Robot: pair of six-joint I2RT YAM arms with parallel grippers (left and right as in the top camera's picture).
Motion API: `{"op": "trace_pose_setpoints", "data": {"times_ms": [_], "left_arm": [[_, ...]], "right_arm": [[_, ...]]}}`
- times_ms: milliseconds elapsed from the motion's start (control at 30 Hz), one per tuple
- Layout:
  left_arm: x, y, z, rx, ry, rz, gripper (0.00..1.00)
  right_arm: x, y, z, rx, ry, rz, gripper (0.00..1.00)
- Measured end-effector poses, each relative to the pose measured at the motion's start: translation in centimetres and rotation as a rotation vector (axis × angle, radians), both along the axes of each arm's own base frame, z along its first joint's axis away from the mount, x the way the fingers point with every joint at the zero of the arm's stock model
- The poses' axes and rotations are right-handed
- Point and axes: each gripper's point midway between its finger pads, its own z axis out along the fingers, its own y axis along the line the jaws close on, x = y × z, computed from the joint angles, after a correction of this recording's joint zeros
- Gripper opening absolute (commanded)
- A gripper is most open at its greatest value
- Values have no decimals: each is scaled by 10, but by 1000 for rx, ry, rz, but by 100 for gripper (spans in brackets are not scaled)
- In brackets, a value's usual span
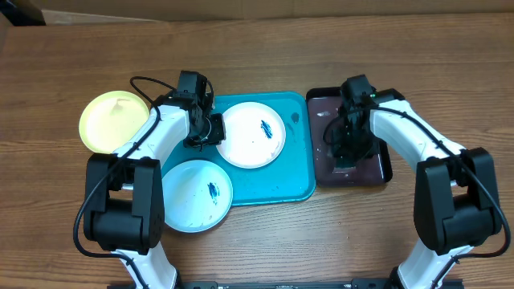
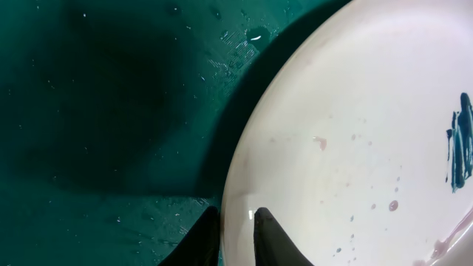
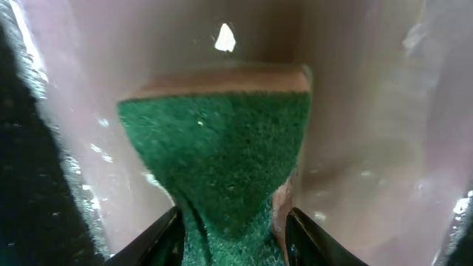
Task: Clean dirty plates on tray and stack at the side
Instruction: 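Rub the sponge in the black tray's water with the right gripper, then carry the sponge with the right gripper onto the held white plate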
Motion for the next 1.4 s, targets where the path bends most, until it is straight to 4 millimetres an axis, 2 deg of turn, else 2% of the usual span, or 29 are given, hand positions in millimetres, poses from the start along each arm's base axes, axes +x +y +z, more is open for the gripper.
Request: {"op": "trace_pose_setpoints", "data": {"times_ms": [133,200,367,467,567,733,833,900,1033,1133,1267,1333,1400], "left_arm": [[0,0,0,0,0,0,19],[0,0,0,0,0,0,19],[1,0,0,-1,-4,0,22],[3,0,1,0,-15,0,22],[5,0,1,4,-21,2,20],[6,2,0,13,-27,8,12],[2,3,-5,15,-18,8,9],[-1,4,-7,17,-9,9,4],[1,3,-7,14,-17,11,4],[1,3,-7,13,-20,11,4],[1,3,-7,13,-20,11,4],[1,3,-7,13,-20,11,4],[1,3,-7,13,-20,11,4]], "right_arm": [[1,2,-1,9,-4,-6,27],[2,3,0,18,-7,-1,5],[0,5,0,27,1,-12,4],[-3,4,7,21,25,-12,4],[11,7,27,28,-2,-12,4],[38,14,71,49,-91,-2,4],[41,14,81,53,-111,5,4],[39,14,81,51,-105,9,4],[41,13,78,46,-116,12,4],[42,9,63,27,-129,10,4],[26,2,44,-1,-78,8,4],[22,0,49,-10,-56,4,4],[24,1,63,-6,-54,1,4]]}}
